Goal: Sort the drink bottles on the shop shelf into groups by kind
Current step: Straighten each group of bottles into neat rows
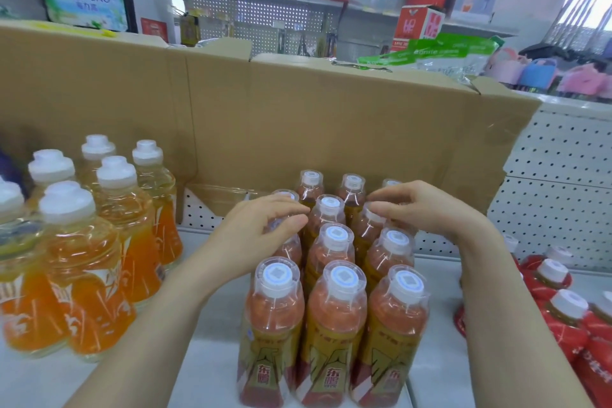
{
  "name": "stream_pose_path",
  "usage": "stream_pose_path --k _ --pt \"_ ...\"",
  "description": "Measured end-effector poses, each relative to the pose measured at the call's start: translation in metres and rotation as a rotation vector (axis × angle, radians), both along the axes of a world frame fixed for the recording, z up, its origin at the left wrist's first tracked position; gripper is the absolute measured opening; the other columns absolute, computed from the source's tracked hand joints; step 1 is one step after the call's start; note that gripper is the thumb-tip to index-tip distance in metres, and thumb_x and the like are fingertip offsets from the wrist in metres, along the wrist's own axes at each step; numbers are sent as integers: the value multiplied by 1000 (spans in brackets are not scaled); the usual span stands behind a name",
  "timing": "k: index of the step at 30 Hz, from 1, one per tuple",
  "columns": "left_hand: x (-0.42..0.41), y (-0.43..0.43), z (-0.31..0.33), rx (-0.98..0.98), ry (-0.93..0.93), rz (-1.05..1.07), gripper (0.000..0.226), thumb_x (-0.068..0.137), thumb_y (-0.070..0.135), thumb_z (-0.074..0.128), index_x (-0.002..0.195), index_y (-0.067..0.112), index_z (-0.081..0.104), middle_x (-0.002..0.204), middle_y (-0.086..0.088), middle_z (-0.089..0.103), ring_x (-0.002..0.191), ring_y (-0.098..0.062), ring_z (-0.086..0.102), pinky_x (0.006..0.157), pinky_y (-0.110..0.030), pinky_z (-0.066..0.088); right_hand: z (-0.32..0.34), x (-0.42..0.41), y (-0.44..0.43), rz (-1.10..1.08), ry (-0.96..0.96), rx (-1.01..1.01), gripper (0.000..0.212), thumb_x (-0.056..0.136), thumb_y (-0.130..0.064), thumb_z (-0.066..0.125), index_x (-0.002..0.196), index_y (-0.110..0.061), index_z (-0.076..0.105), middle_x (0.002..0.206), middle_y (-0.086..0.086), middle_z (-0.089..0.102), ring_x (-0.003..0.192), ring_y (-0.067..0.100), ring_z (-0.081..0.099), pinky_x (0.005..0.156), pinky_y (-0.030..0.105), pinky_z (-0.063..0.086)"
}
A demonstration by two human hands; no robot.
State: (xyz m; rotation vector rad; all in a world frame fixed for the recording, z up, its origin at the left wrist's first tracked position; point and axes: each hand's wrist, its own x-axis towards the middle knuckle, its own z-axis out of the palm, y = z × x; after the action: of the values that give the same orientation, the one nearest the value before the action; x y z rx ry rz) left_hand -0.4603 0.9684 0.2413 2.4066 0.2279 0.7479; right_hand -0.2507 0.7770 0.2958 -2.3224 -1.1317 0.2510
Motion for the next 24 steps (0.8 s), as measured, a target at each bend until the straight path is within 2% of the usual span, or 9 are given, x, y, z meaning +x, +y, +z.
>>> stream_pose_path --k 2,5,8,11,13,16,20,22,24 --pt "0 6 -5 -27 -41 56 32 98 44 55 123 30 70 131 22 58 120 7 50 98 -10 35 9 -2 12 -20 -84 49 30 95 -43 65 122 -32 70 114 -15 70 106 6 63 88 26 47" --pt "-2 14 -10 -55 -52 124 41 99 50 49 131 30 65 139 21 53 127 4 47 109 -24 35 18 -5 51 42 -225 72 36 99 -32 61 134 -26 62 122 -6 69 107 10 62 91 25 47" --pt "-6 15 -14 -102 -35 95 55 92 57 37 134 31 61 139 24 53 128 12 41 113 -18 30 18 -2 97 170 -296 -45 45 99 -28 60 144 -27 54 134 2 63 118 17 61 101 30 48" --pt "-7 18 -19 -107 -26 66 55 94 56 33 138 34 57 143 28 48 131 20 35 102 2 20 9 4 128 230 -351 -232 52 98 -32 60 149 -28 48 138 5 60 119 25 61 102 34 48" --pt "-8 20 -22 -103 -11 53 53 96 55 31 140 37 54 145 31 44 128 27 29 99 5 17 4 9 139 258 -393 -298 51 99 -32 60 148 -23 49 140 9 57 125 28 54 102 32 42" --pt "-8 21 -24 -119 -10 42 54 96 57 29 141 38 52 145 34 42 128 29 27 103 1 18 4 7 147 307 -460 -300 46 99 -26 60 145 -20 52 135 10 58 124 28 52 99 31 39" --pt "-6 25 -27 -131 -22 28 56 97 66 29 140 39 54 144 34 44 132 18 34 112 -19 29 3 -5 153 372 -476 -255 42 99 -29 61 140 -25 57 132 6 62 118 24 58 98 31 43" --pt "-6 26 -27 -134 -29 29 60 93 68 28 138 39 56 143 34 45 132 16 37 109 -19 30 1 -11 156 402 -457 -233 40 99 -28 62 139 -26 59 136 3 62 120 22 57 100 30 43" --pt "-7 26 -26 -138 -32 29 51 98 63 34 136 39 58 141 34 47 131 15 39 106 -16 31 4 -14 157 414 -433 -235 39 100 -26 60 139 -26 59 140 0 60 125 19 56 101 26 40"
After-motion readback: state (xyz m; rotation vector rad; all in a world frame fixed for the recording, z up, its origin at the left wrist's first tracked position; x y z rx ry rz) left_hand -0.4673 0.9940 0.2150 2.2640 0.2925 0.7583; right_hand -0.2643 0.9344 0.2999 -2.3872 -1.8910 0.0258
